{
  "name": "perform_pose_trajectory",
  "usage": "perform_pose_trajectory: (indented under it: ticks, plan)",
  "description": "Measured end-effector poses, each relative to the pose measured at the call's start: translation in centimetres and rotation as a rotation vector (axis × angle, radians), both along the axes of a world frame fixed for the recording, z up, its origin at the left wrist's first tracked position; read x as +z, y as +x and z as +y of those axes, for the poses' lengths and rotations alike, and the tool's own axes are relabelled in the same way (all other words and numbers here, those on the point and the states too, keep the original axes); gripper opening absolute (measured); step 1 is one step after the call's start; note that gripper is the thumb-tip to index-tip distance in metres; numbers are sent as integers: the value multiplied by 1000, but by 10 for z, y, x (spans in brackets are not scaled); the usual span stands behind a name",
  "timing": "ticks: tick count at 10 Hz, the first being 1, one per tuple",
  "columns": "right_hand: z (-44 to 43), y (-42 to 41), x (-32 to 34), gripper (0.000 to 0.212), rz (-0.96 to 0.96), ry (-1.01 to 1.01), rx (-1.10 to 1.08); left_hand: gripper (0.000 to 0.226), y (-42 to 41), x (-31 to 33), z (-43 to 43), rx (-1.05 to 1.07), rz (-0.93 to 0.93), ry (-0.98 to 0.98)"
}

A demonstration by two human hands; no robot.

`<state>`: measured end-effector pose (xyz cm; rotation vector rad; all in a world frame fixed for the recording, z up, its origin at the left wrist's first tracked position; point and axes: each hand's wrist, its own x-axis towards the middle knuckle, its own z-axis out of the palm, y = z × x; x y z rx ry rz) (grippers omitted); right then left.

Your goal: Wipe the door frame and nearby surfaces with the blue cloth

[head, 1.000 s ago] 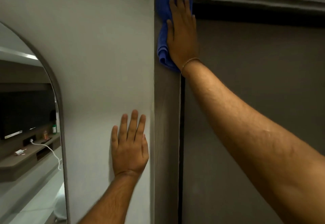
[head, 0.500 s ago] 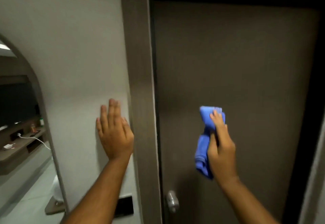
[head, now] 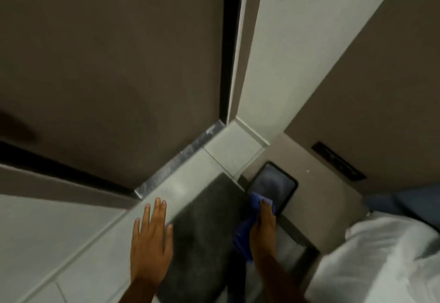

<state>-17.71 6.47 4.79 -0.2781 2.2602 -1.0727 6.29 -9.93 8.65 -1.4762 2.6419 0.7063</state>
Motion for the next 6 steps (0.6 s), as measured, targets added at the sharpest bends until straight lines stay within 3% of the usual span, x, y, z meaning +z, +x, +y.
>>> perform_pose_trajectory:
  ticks: [1, 2, 3, 4, 6]
  plan:
    - [-4, -58, -42, 27, -61, 26, -207, 79, 2, -63, 54, -44, -148, 130]
    - [-27, -98, -30, 37, -70, 12, -272, 81, 6, -70, 67, -30, -95, 136]
    - [-44, -129, -117, 35, -115, 306, -122, 70, 15, -120, 88, -50, -262, 168]
    - [-46, -154, -166, 50, -30, 426, 70, 65, 12, -145, 88, 1, -242, 109]
    - [-27, -154, -163, 56, -11, 480, 220, 67, 8, -132, 63, 97, -221, 141]
